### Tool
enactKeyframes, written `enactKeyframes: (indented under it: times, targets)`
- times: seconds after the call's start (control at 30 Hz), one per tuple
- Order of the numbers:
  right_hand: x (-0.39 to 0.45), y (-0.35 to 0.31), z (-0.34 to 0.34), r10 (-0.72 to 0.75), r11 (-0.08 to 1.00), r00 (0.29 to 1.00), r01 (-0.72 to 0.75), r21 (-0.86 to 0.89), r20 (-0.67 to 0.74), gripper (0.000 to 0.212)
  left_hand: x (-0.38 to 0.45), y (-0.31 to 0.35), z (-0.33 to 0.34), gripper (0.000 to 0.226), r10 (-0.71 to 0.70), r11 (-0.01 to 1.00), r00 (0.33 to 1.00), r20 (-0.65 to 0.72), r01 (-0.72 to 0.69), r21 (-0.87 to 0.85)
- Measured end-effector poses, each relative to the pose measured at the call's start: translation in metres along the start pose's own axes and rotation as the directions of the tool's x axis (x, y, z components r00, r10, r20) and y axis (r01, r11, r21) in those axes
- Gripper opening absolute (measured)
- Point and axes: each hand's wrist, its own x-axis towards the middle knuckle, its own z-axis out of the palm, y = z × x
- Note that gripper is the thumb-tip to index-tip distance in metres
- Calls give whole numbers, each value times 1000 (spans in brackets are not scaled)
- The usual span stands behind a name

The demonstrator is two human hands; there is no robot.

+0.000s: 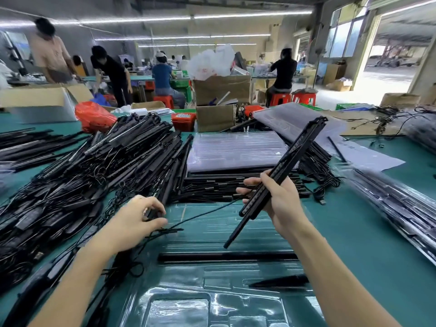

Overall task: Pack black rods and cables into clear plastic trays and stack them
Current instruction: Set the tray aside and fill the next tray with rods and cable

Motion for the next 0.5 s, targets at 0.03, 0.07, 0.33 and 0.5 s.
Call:
enactKeyframes:
  times: [0.03, 0.07, 0.33, 0.5]
  targets:
    - [0, 3, -1, -2, 1000, 1000, 2, -1, 3, 5, 1, -2, -4, 13, -19, 997, 1000, -22, 17, -70]
    - [1, 5, -2, -4, 1000, 1000, 4, -5, 8, 4, 1, -4, -8, 12, -42, 985, 998, -49, 33, -170]
    - [5, 2, -13, -26, 999, 996, 29, 33, -85, 4, 4, -31, -43, 27, -225, 879, 939, -261, 80, -471]
    - [8, 0, -14, -62, 994, 984, 76, 76, -165, 5, -5, -39, -50, 67, -205, 960, 971, -120, 176, -216]
